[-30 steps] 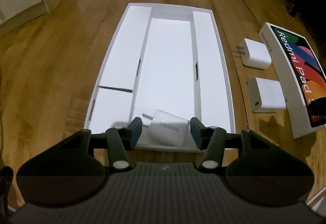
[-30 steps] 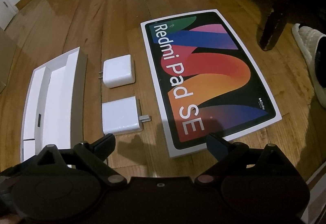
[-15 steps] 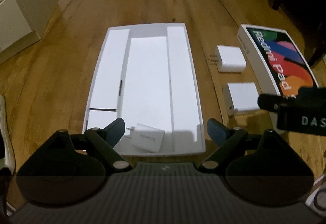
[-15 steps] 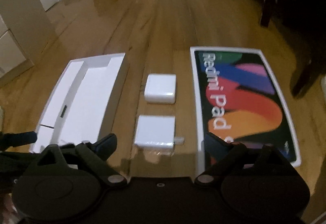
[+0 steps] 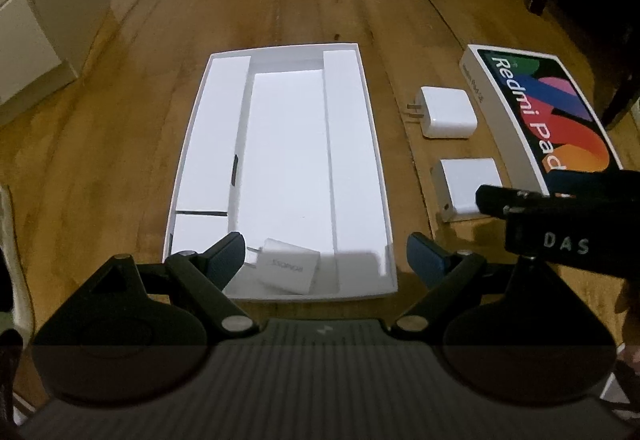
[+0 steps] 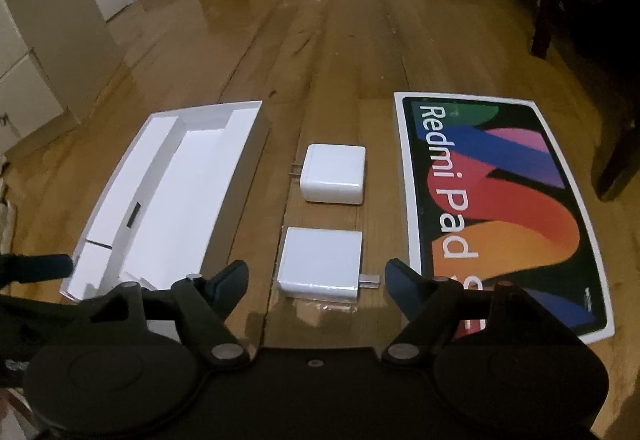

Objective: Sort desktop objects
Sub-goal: 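Open the left gripper to release the charger into the tray, then grasp the white square charger with the right gripper, then lift the square charger and carry it over the white tray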

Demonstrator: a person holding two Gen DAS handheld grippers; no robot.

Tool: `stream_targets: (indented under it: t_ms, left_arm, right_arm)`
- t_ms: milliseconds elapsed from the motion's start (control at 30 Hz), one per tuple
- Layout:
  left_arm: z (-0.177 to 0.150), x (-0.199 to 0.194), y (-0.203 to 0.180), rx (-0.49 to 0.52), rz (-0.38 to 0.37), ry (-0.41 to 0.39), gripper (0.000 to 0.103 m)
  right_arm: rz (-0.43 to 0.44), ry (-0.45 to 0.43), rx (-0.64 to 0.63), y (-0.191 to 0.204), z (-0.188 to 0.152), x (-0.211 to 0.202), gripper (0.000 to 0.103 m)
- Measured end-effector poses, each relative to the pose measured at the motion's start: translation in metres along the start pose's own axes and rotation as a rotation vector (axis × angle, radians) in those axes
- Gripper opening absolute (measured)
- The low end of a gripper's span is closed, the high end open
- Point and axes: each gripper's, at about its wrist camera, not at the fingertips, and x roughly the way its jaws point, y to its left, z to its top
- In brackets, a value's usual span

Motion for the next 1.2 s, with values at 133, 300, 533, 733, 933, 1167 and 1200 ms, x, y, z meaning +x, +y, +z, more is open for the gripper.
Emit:
stream_targets:
  t_ms: [133,300,533,733,933,1167,1200]
  left_arm:
    - [0.000,0.001,0.010,-0.035,-0.002,0.008,0.088]
    - [0.000,-0.005,0.021,-0.072,0.012,-0.034,0.088]
    - [0.004,-0.015,0.023,-0.080,-0.016,-0.087,0.088]
    - [0.002,-0.004,0.049,-0.186,0.002,-0.036,0.088]
    - [0.004,0.003,0.058,-0.242,-0.009,-0.037,0.088]
    - [0.002,0.009,0.054,-0.268,-0.036,-0.020,0.088]
    - [0.002,0.007,0.055,-0.272,-0.033,-0.027,0.088]
  right_arm:
    - [0.024,0.039,-0.014,-0.001,0.000,0.006,0.066]
    - [0.002,0.017,-0.033,0.001,0.003,0.004,0.066]
    - [0.014,0.057,0.035,-0.009,0.002,0.024,0.067]
    - [0.019,0.091,0.041,-0.005,0.007,0.037,0.066]
    - [-0.013,0.095,0.012,0.001,0.008,0.048,0.067]
    - [-0.084,0.079,-0.109,0.016,0.006,0.059,0.065]
    - [-0.090,0.075,-0.117,0.017,0.006,0.060,0.064]
